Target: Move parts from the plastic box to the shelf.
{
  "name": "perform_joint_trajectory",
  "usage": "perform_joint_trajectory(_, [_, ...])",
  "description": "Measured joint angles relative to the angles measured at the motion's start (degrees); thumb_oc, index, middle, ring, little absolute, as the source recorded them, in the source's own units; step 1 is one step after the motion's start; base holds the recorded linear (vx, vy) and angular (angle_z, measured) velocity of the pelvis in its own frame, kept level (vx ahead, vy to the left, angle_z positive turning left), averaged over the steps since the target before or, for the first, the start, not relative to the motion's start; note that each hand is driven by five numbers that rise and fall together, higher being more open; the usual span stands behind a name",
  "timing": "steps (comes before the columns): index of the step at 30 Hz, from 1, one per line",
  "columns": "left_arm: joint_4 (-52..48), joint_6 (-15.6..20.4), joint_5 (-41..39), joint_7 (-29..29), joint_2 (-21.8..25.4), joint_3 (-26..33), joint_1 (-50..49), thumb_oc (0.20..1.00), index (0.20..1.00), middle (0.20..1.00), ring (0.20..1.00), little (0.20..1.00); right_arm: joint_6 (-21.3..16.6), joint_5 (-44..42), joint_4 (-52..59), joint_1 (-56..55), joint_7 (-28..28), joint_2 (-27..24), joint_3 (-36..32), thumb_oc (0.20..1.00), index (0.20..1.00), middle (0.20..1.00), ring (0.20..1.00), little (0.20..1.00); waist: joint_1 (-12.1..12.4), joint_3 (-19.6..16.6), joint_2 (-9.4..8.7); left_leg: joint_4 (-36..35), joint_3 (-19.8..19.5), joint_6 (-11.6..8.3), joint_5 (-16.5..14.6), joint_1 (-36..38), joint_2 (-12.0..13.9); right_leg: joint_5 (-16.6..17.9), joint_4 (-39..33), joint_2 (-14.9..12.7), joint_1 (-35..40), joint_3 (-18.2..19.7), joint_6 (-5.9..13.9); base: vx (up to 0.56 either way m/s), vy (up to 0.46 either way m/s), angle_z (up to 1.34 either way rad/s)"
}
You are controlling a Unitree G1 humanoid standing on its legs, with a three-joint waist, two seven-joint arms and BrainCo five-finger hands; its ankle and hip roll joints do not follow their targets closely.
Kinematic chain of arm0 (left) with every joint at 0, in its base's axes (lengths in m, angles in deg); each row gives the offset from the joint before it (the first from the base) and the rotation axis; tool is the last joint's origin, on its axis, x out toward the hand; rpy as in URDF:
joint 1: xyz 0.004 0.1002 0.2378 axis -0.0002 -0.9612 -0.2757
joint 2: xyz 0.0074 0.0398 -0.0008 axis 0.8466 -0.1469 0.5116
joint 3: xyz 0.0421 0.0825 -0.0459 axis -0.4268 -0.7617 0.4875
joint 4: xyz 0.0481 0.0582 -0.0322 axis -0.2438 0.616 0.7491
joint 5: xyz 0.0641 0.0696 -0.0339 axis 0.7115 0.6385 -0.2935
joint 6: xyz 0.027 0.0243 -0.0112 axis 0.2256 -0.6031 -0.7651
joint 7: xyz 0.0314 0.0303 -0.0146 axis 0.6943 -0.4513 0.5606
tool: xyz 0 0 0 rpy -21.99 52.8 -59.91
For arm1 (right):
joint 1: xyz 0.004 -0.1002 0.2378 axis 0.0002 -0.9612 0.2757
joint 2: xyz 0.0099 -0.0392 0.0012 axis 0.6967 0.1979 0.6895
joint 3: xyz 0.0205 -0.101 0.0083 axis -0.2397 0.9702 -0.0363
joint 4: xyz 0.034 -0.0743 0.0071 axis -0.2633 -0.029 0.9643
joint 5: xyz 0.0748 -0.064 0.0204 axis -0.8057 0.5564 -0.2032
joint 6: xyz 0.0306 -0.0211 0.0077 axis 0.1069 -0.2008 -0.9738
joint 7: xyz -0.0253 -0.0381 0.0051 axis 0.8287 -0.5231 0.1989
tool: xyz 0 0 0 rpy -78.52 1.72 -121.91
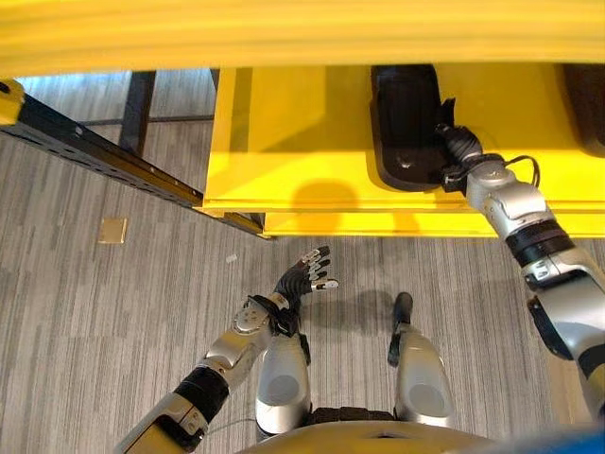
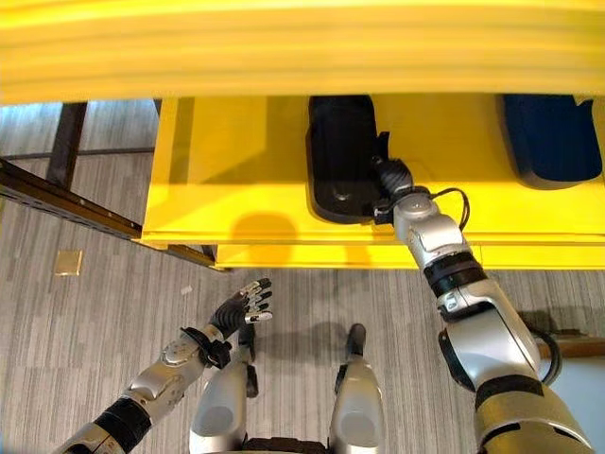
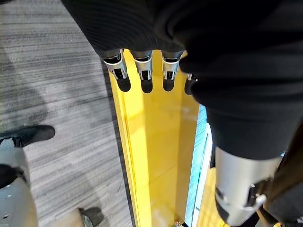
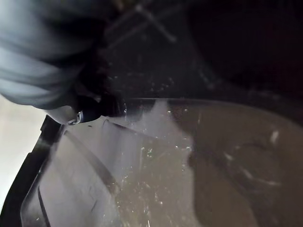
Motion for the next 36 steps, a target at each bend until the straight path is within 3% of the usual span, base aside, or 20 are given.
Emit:
perform_joint_trajectory(6, [-2.18, -0.59, -0.23, 0.87, 1.29, -0.37, -0.94, 1.000, 1.000, 1.000, 1.000, 1.000, -0.12, 2.90, -7.54, 7.39, -1.77, -3.80, 0.49, 0.200, 0.200, 0.200, 0.200, 0.200, 2.01, 0.84, -0.23, 1.91, -2.33, -0.07, 0.10, -4.68, 0.76, -5.10, 9.91, -0.06, -7.43, -0.40, -1.81, -0.03, -0.086, 0.12])
perform_joint_trajectory(9, [-2.30, -0.98, -0.21, 0.90, 1.34, -0.46, -2.05, 1.000, 1.000, 1.000, 1.000, 1.000, -0.22, 3.82, -9.75, 9.60, -1.62, -4.10, 0.59, 0.200, 0.200, 0.200, 0.200, 0.200, 2.02, 0.85, -0.21, 2.14, -2.31, -0.08, 0.12, -5.33, 1.15, -5.85, 11.75, 0.12, -8.94, -0.49, -2.42, -0.03, -0.036, -0.02])
perform_joint_trajectory(14, [-4.92, -1.03, -2.03, -0.09, 2.06, -1.03, -1.20, 1.000, 1.000, 1.000, 1.000, 1.000, -0.33, 3.70, -14.18, 14.01, -0.73, -9.43, 2.41, 0.200, 0.200, 0.200, 0.200, 0.200, 2.87, 0.86, -0.22, 5.53, -2.71, -0.49, -0.20, -9.58, 1.22, -6.84, 15.92, -0.23, -13.60, -0.37, -3.38, -0.07, -0.042, -0.01])
perform_joint_trajectory(20, [-6.31, -1.64, -2.31, -0.17, 2.49, -2.93, -1.21, 1.000, 1.000, 1.000, 1.000, 1.000, -0.08, 3.15, -17.48, 15.87, -0.13, -9.85, 3.92, 0.200, 0.200, 0.200, 0.200, 0.200, 3.22, 0.86, -0.29, 9.06, -3.28, -1.54, -1.58, -11.56, 1.23, -8.15, 18.85, -0.99, -15.08, -0.43, -3.77, -0.08, -0.051, 0.04])
perform_joint_trajectory(27, [-9.90, -2.65, -2.38, 0.07, 5.38, -4.15, 0.30, 1.000, 1.000, 1.000, 1.000, 1.000, -0.16, 3.98, -20.70, 18.84, 0.60, -10.37, 7.19, 0.200, 0.200, 0.200, 0.200, 0.200, 4.10, 1.21, -2.56, 20.05, -6.05, -2.46, -5.87, -19.07, 2.30, -10.99, 24.86, -0.92, -19.45, -0.90, -4.80, -0.01, -0.097, 0.03])
perform_joint_trajectory(36, [-9.87, -4.15, -2.33, -0.10, 7.92, -2.84, -0.21, 1.000, 1.000, 1.000, 1.000, 1.000, -1.82, 5.96, -20.61, 22.86, -0.56, -10.27, 11.41, 0.200, 0.200, 0.200, 0.200, 0.200, 5.02, 1.34, -3.11, 19.63, -7.29, -2.51, -5.92, -21.19, 3.36, -10.78, 24.21, 0.11, -20.37, -2.40, -5.14, 0.02, -0.073, 0.03])
